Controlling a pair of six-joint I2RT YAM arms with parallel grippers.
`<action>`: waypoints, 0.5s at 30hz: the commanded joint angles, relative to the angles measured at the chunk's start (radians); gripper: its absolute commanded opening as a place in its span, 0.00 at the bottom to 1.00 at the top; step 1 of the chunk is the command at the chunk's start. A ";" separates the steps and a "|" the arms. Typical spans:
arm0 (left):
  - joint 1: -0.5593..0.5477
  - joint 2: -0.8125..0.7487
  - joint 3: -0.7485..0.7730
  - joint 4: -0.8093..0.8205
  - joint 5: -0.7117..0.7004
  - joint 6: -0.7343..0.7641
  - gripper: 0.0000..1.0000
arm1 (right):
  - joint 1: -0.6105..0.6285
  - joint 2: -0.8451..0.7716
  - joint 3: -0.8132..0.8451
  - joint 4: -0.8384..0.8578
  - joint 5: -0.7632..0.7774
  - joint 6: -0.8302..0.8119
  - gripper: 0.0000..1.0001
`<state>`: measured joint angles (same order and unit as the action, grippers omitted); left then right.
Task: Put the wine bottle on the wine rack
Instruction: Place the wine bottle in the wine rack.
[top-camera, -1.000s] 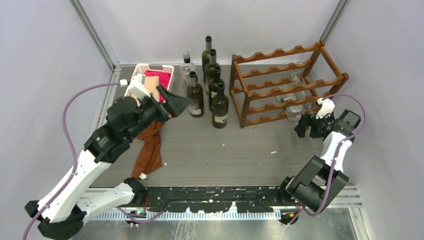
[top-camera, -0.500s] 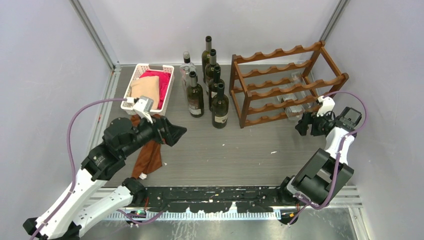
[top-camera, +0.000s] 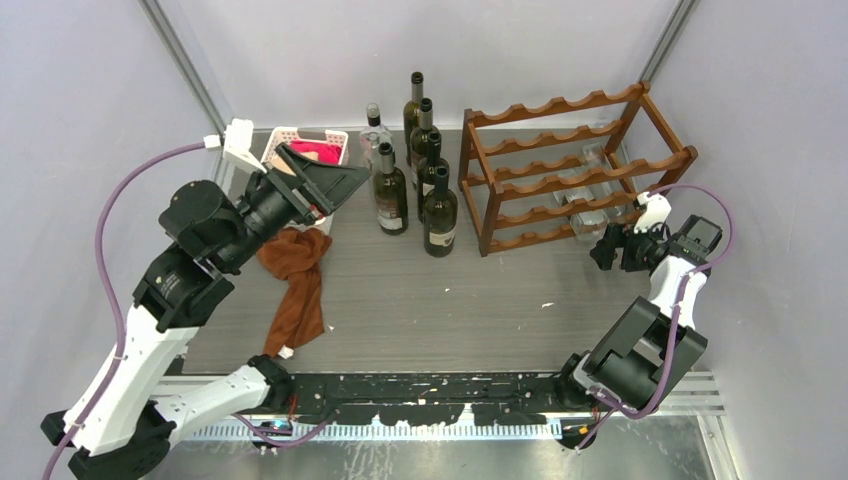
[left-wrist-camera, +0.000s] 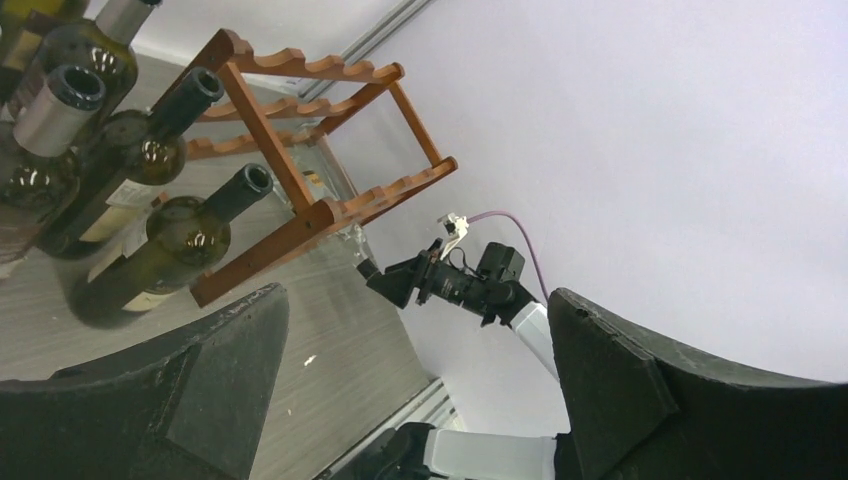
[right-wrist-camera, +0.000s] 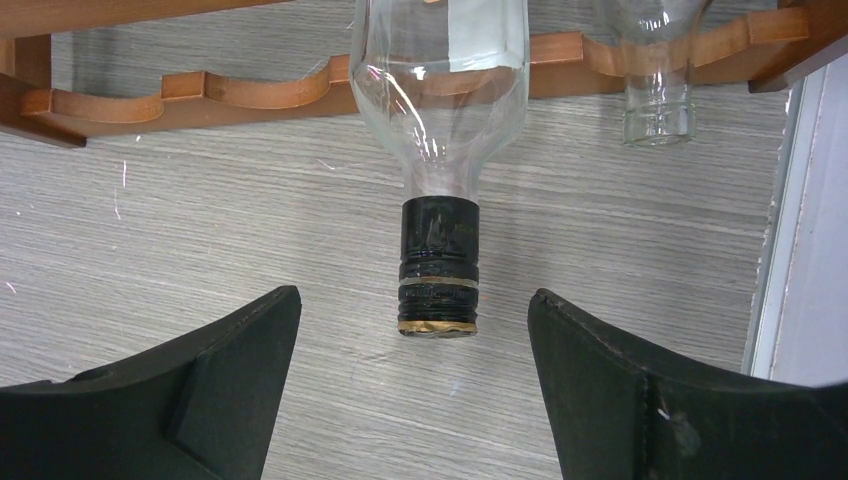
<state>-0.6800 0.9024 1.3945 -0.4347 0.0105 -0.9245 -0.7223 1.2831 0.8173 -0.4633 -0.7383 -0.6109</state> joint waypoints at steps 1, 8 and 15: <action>0.003 0.020 0.030 0.025 -0.015 -0.075 1.00 | -0.002 -0.004 0.011 0.034 -0.015 0.008 0.89; 0.003 0.014 0.039 -0.014 -0.015 0.078 1.00 | -0.003 -0.027 0.019 0.000 -0.014 -0.029 0.89; 0.009 -0.233 -0.378 -0.060 0.029 0.497 1.00 | -0.002 -0.034 0.059 -0.127 -0.063 -0.134 0.83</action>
<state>-0.6785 0.7563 1.1435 -0.4152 0.0383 -0.6640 -0.7223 1.2827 0.8196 -0.5308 -0.7578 -0.6777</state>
